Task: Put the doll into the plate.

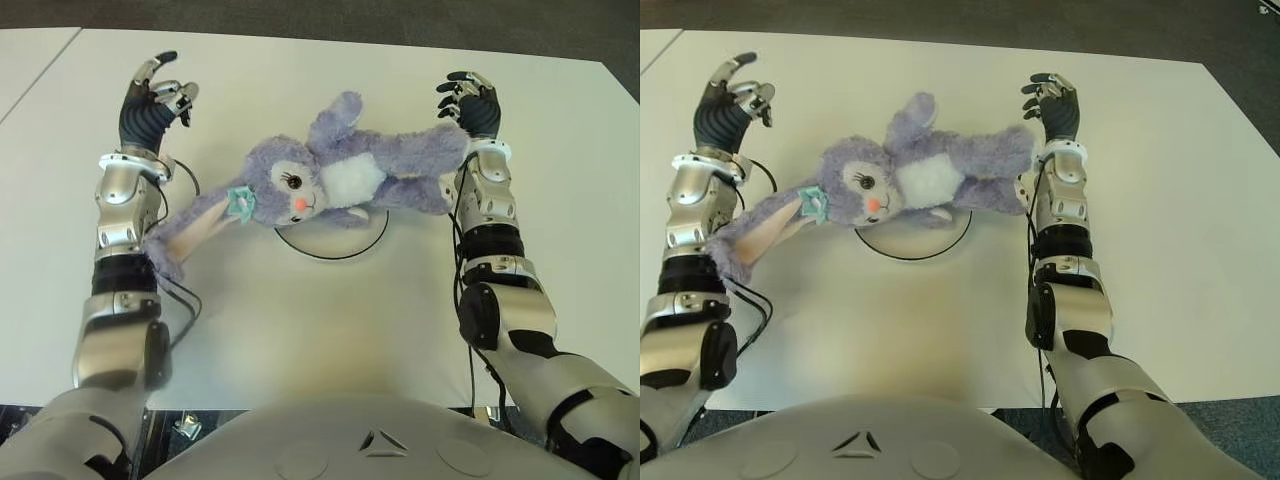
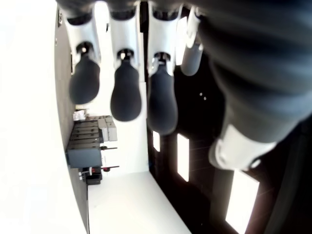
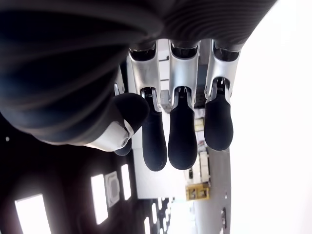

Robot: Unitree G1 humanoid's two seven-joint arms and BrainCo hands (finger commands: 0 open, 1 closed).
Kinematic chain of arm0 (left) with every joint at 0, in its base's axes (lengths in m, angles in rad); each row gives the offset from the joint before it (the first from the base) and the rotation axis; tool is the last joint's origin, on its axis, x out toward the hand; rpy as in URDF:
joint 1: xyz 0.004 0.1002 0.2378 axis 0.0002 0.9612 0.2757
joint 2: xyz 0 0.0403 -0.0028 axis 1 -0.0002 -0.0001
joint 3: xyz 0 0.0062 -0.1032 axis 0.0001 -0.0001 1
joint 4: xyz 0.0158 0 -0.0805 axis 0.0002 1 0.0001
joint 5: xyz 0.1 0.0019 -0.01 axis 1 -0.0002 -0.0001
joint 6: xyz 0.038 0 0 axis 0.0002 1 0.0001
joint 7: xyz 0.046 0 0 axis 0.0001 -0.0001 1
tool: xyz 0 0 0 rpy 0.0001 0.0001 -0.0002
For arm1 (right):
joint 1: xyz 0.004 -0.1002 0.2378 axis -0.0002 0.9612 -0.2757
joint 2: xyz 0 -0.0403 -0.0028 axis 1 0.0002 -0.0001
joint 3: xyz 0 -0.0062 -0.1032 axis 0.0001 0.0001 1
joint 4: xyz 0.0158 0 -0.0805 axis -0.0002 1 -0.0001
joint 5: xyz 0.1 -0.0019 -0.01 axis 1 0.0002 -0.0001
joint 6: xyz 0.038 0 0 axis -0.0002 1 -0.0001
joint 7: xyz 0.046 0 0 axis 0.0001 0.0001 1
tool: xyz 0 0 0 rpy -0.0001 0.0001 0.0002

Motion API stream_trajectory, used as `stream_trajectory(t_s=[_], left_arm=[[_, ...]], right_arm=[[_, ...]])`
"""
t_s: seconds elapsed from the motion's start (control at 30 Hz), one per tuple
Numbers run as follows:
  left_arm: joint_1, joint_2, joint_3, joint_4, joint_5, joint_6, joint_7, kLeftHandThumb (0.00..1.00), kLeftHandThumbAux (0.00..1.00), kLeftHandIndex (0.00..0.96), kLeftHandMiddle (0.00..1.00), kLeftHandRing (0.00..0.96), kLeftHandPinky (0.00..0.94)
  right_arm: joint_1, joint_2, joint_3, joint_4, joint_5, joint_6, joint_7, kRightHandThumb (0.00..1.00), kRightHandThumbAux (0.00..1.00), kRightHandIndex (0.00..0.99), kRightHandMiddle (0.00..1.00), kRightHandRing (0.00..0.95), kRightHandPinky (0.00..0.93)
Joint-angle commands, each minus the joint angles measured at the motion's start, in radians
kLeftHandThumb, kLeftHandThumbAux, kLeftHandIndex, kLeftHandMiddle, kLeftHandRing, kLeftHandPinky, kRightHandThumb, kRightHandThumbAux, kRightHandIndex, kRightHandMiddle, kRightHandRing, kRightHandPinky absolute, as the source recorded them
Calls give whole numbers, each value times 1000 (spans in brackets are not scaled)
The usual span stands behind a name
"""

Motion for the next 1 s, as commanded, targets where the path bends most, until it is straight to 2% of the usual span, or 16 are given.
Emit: stream_trajectory(t_s=[0.03, 0.27, 0.63, 0.7, 0.87, 1.0], left_arm=[[80, -27, -29, -80, 6, 66, -11, 705, 706, 441, 747, 745, 737], [139, -35, -44, -167, 5, 123, -10, 709, 705, 443, 786, 789, 798], [227, -33, -31, -306, 12, 201, 13, 709, 706, 443, 817, 828, 814], [246, -35, -23, -345, 10, 224, 25, 709, 706, 443, 819, 831, 815], [321, -39, 3, -537, -4, 318, 70, 709, 708, 442, 821, 836, 815], [347, -52, 12, -601, 6, 335, 92, 709, 708, 442, 820, 836, 816]], right_arm=[[62, 10, 19, -60, -16, 15, -8, 836, 682, 401, 511, 632, 632], [139, 17, 59, -163, -64, 38, -43, 837, 682, 403, 512, 625, 615], [215, 54, 85, -279, -80, 77, -72, 837, 682, 402, 514, 624, 618], [225, 62, 88, -296, -79, 83, -76, 837, 682, 402, 513, 624, 617], [245, 80, 97, -329, -82, 92, -90, 838, 682, 402, 514, 624, 621], [256, 89, 104, -341, -88, 89, -100, 838, 682, 401, 516, 626, 626]])
